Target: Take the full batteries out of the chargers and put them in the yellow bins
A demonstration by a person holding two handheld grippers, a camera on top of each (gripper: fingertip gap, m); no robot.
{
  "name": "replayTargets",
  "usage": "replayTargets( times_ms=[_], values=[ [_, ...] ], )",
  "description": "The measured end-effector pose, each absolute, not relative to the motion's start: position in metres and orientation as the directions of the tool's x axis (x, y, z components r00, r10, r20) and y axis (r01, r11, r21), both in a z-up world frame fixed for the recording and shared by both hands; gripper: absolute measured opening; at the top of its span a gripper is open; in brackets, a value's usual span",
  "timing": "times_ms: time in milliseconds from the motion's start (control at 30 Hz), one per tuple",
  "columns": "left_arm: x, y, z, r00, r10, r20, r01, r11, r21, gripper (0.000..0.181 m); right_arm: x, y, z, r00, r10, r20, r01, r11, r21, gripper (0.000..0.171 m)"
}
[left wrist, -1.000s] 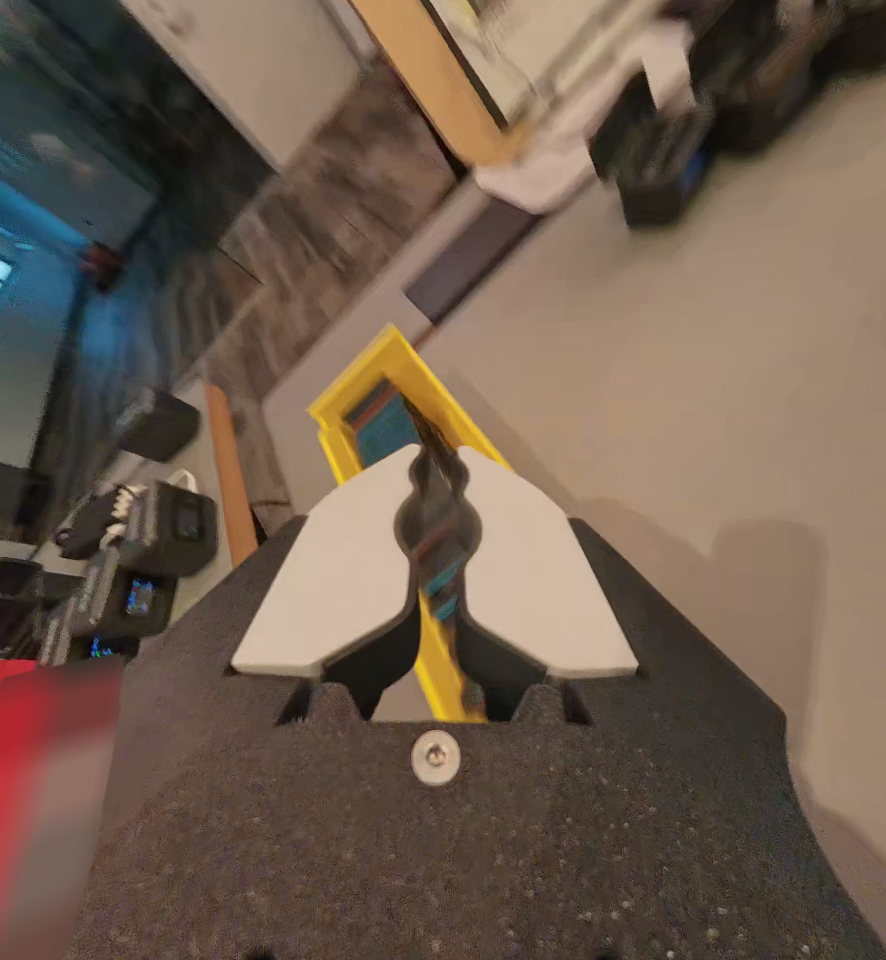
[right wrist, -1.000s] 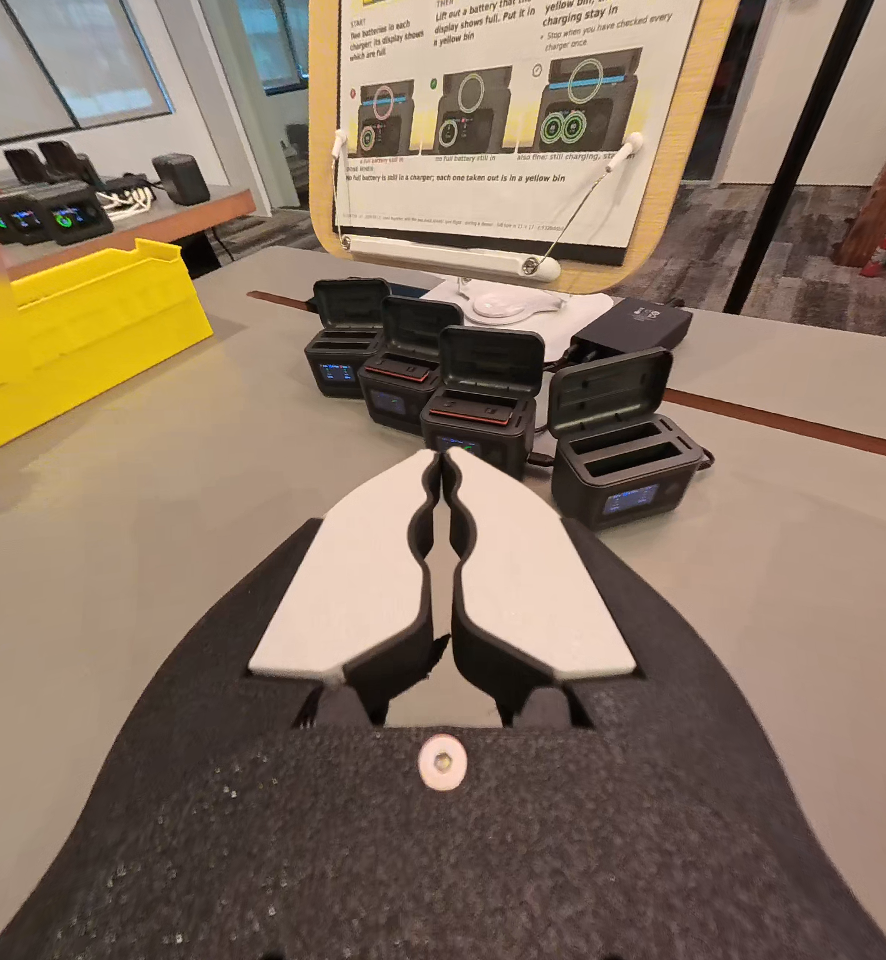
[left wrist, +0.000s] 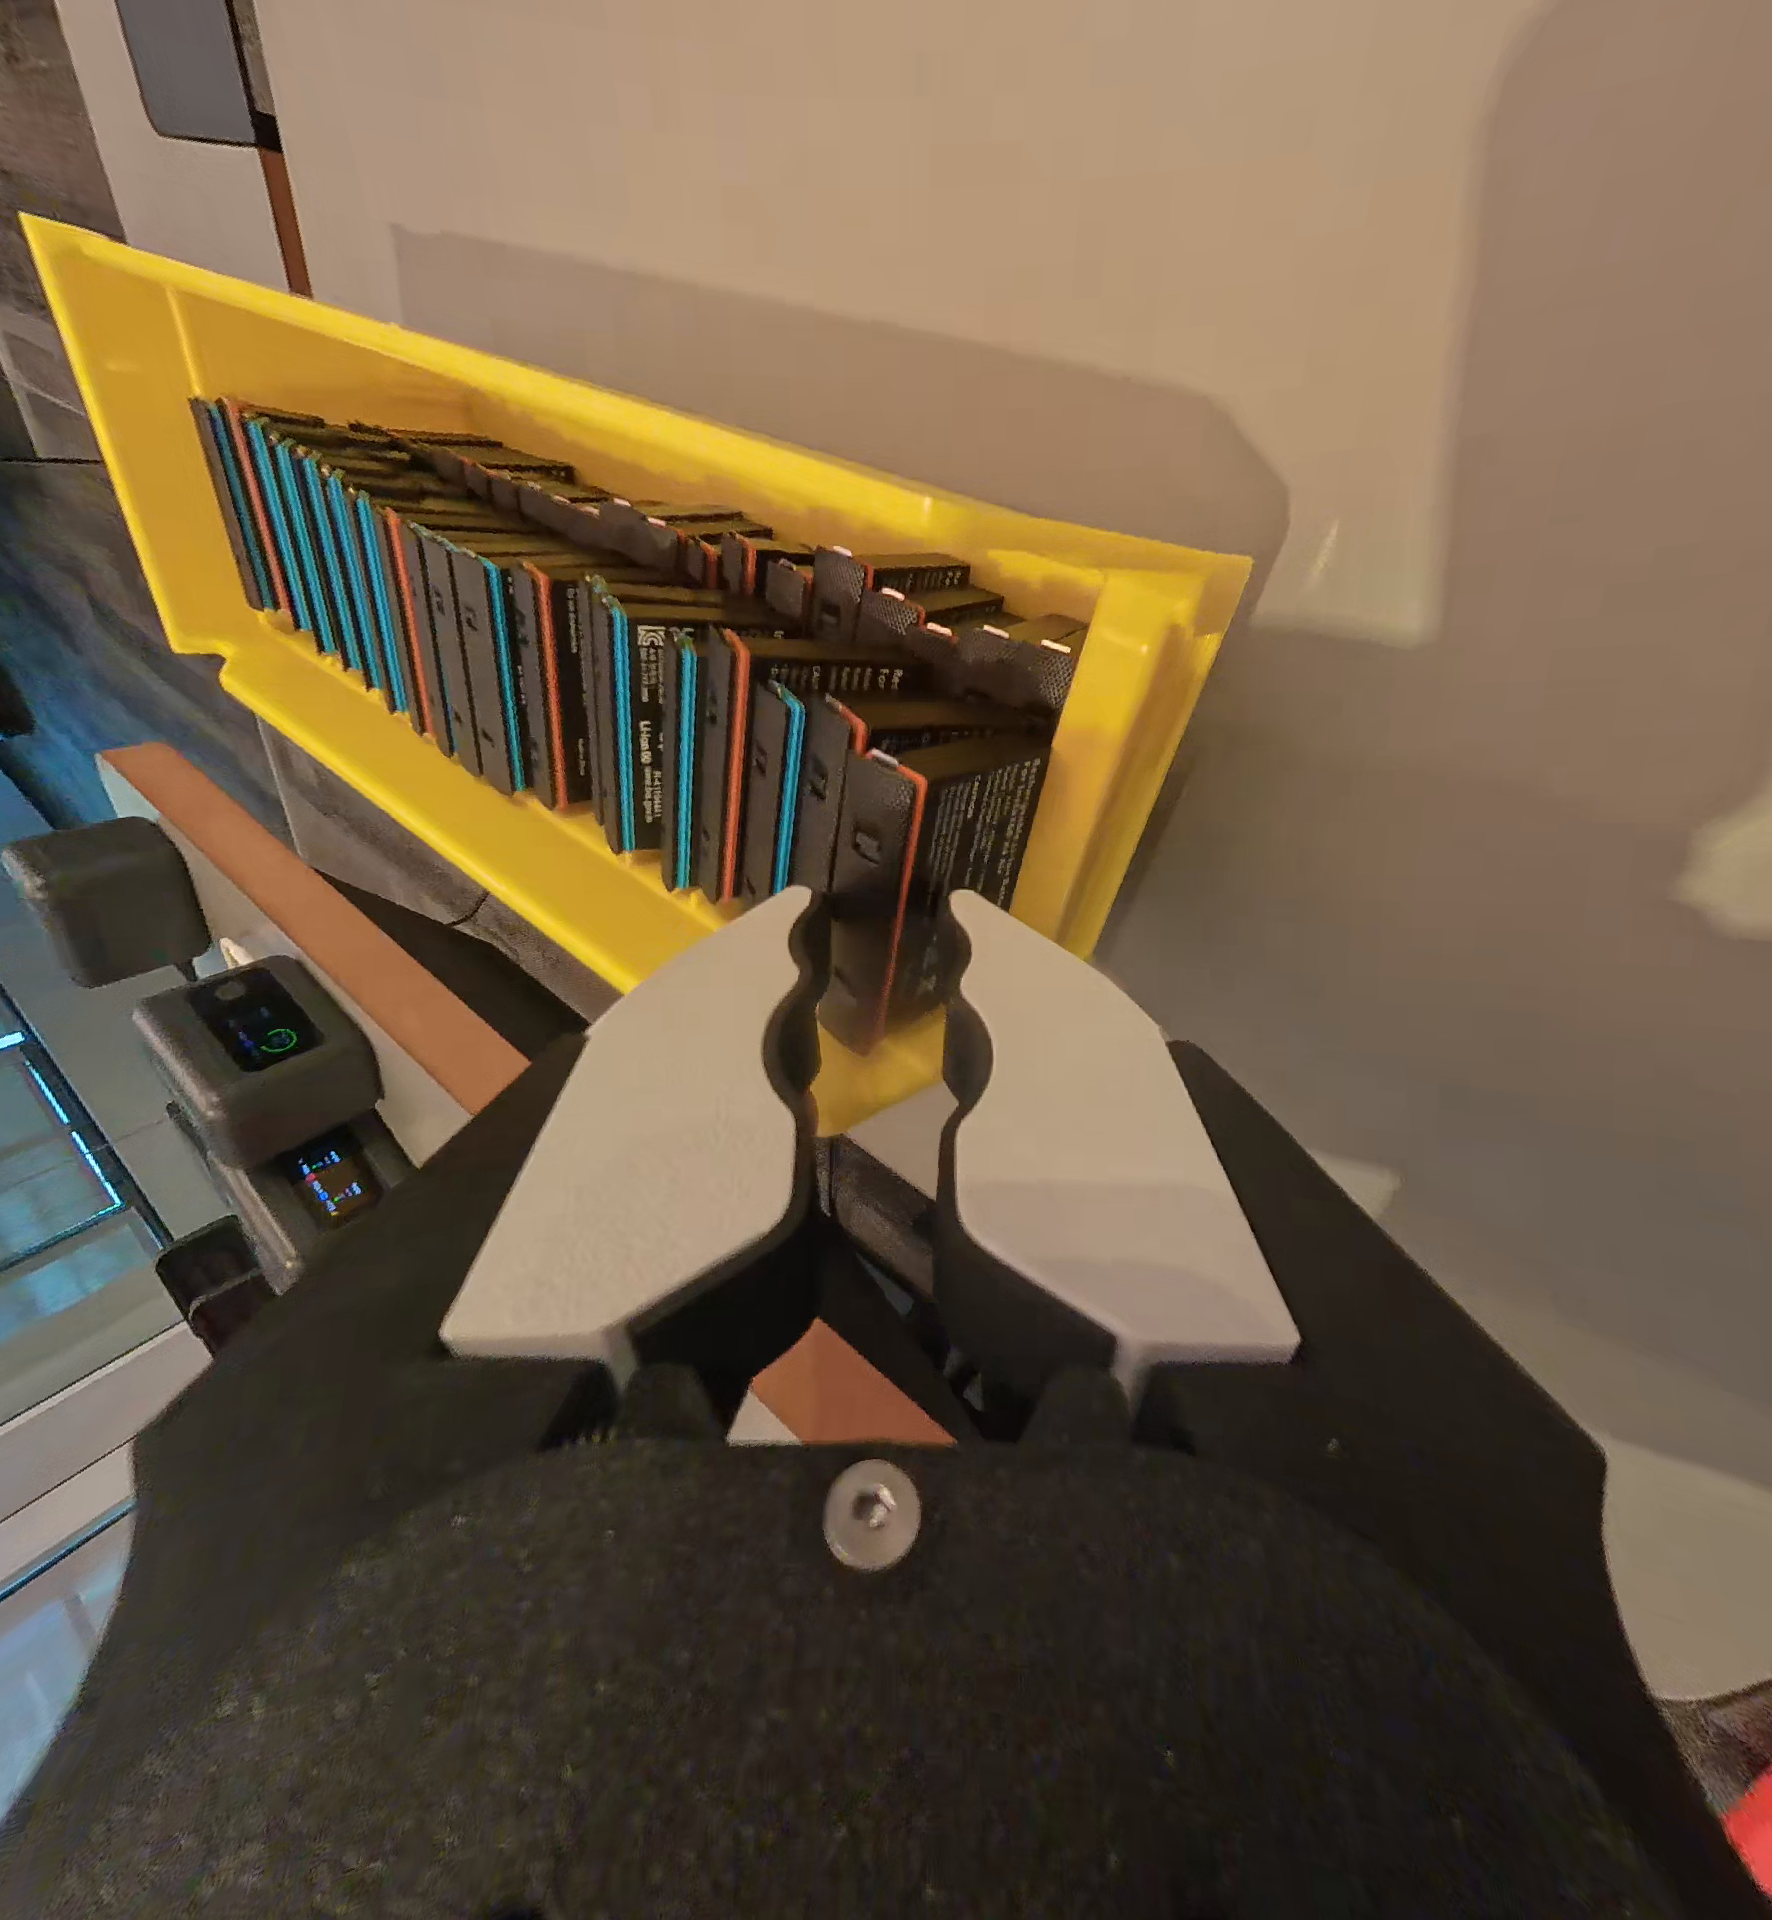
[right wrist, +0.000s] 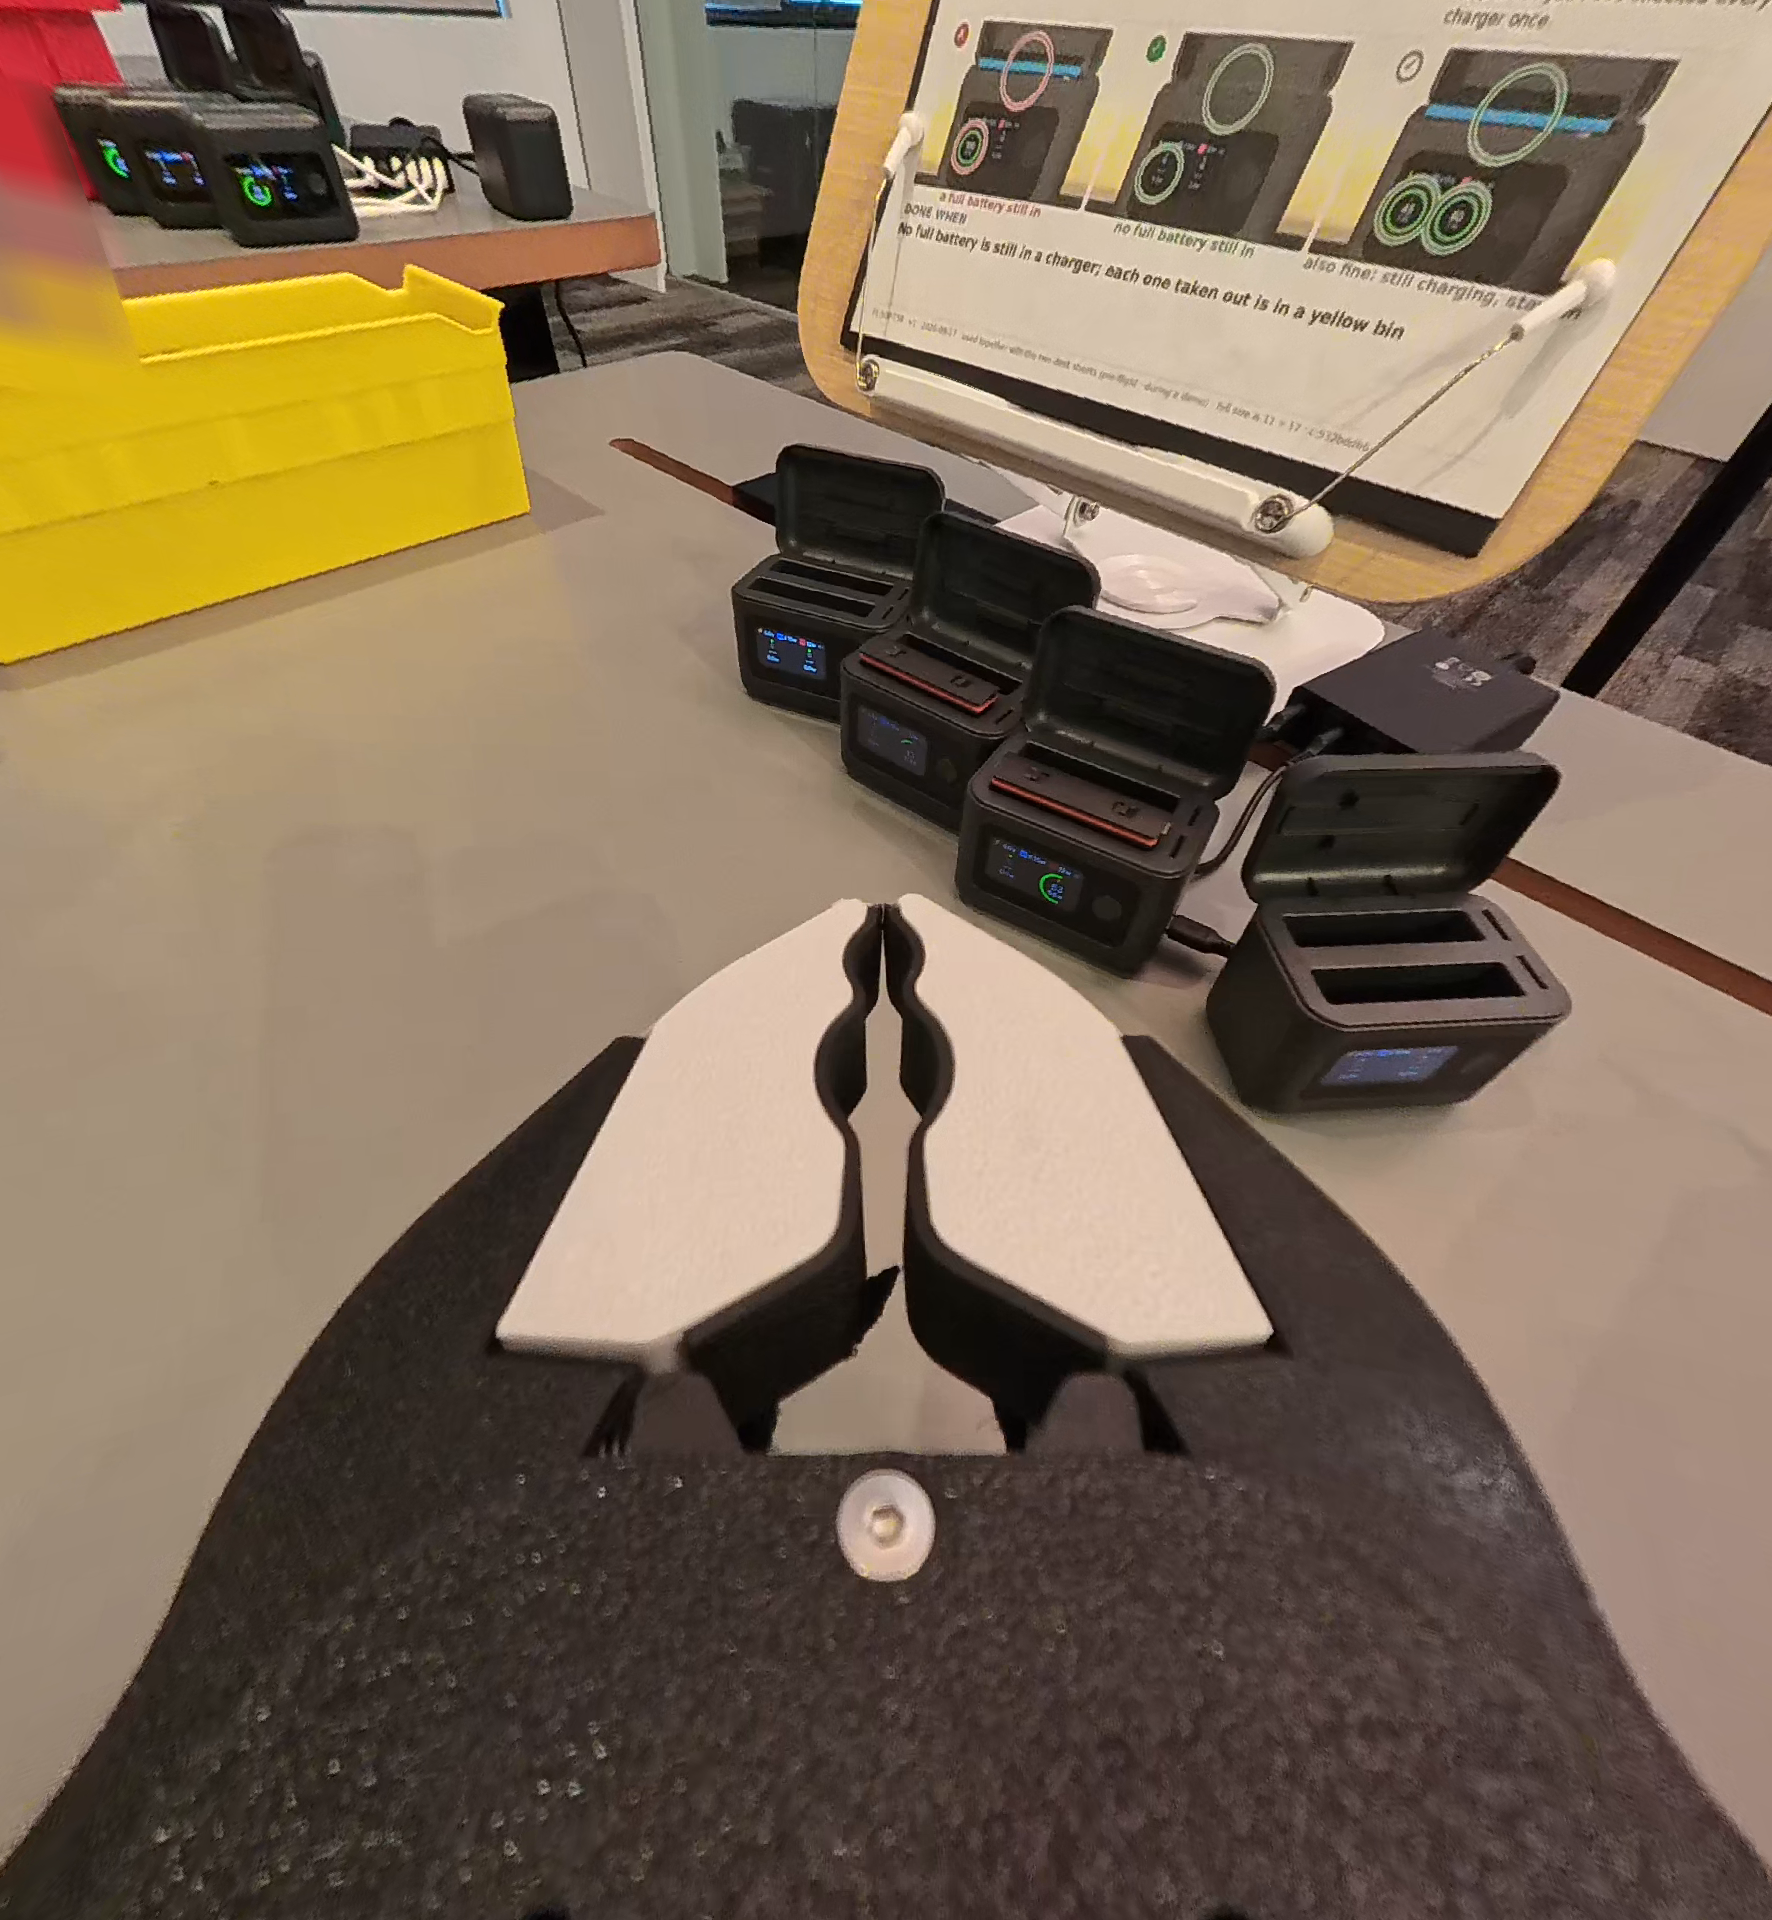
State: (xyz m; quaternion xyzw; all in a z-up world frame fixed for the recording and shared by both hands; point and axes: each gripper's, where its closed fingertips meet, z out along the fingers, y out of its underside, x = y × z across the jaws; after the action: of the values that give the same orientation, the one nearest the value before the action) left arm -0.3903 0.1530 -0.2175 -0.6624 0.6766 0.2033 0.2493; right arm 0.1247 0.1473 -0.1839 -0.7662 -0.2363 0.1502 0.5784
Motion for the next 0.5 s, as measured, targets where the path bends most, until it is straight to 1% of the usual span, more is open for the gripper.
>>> replayTargets(
  times_ms=[100,400,500],
  values=[
    [-0.391,0.15,-0.216,0.017,-0.779,-0.627,-0.996,0.038,-0.075,0.018,0.124,0.147,-0.186,0.84,0.541,0.031,0.182,-0.228,-0.956,0.0],
    [-0.389,0.14,-0.212,0.016,-0.762,-0.648,-0.995,0.053,-0.086,0.015,0.118,0.146,-0.191,0.828,0.559,0.041,0.207,-0.237,-0.949,0.0],
    [-0.387,0.138,-0.204,0.045,-0.753,-0.656,-0.992,0.044,-0.12,0.015,0.116,0.145,-0.192,0.824,0.564,0.052,0.221,-0.237,-0.946,0.0]
  ],
)
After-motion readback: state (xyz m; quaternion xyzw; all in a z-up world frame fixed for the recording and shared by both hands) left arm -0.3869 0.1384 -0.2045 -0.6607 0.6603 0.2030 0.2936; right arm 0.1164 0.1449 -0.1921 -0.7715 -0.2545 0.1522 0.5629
